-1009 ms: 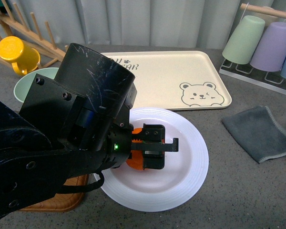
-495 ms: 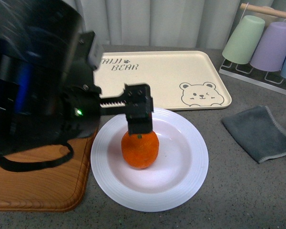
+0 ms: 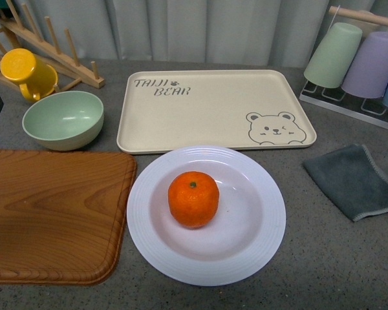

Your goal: Place orange and plate with both arms

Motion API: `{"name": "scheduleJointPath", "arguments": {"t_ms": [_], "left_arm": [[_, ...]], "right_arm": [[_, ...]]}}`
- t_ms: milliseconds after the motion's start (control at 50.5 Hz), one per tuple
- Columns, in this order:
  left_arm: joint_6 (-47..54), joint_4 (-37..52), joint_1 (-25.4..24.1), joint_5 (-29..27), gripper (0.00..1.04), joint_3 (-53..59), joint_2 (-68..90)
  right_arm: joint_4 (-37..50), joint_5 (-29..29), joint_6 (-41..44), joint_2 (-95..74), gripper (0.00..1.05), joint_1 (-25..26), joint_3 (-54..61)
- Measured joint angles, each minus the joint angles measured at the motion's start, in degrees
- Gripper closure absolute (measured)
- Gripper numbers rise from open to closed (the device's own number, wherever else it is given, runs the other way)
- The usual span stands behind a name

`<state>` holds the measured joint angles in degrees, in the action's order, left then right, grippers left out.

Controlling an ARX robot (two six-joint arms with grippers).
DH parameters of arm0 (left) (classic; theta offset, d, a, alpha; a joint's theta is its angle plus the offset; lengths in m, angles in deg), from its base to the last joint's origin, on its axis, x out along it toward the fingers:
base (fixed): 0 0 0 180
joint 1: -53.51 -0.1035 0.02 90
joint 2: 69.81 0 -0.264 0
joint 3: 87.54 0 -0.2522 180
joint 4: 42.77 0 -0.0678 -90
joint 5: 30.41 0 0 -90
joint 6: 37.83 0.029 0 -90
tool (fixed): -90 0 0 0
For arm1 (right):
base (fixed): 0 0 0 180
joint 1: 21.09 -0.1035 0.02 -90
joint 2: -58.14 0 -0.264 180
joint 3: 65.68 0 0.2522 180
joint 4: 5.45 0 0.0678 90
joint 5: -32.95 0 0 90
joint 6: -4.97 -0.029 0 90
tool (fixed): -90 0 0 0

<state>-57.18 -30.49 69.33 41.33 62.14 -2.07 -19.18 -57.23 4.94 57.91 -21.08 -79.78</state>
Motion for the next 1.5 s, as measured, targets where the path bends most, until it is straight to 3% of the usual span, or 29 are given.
{"name": "scheduleJointPath", "arguments": {"t_ms": [119, 158, 237, 317, 455, 673, 732, 791, 870, 1503], "left_arm": [[0.04, 0.0, 0.0, 0.28, 0.06, 0.02, 0.04], [2.03, 3.72, -0.31, 1.42, 0.1, 0.98, 1.05], [9.86, 24.35, -1.9, 5.4, 0.25, 7.19, 2.91], [15.17, 32.35, -3.87, 6.91, 0.42, 9.77, -0.72], [17.77, 28.52, -6.69, 9.42, 0.68, 12.55, -8.41], [18.4, 21.4, -9.25, 12.02, 1.01, 14.53, -17.55], [18.73, 18.6, -10.03, 12.76, 1.01, 15.02, -20.96], [18.91, 15.15, -13.25, 17.18, 1.01, 15.37, -24.65], [18.88, 11.82, -15.43, 17.68, 1.01, 15.39, -28.72], [18.91, -8.63, -15.67, 18.18, 1.01, 15.43, -50.66]], "right_arm": [[0.0, 0.07, 0.0, 0.0, 0.09, 0.0, 0.0], [0.0, 0.09, 0.0, 0.0, 0.09, 0.0, 0.0], [0.0, 0.09, 0.0, 0.0, 0.09, 0.0, 0.0], [0.0, 0.11, 0.0, -0.02, 0.09, 0.0, 0.0], [0.0, 0.07, 0.0, 0.0, 0.09, 0.0, 0.0], [0.0, 0.09, 0.0, 0.0, 0.09, 0.0, 0.0], [0.0, 0.09, 0.0, 0.0, 0.09, 0.0, 0.0], [0.0, 0.09, 0.0, 0.0, 0.09, 0.0, 0.0], [0.0, 0.09, 0.0, 0.0, 0.09, 0.0, 0.0], [0.0, 0.09, 0.0, 0.0, 0.09, 0.0, 0.0]]}}
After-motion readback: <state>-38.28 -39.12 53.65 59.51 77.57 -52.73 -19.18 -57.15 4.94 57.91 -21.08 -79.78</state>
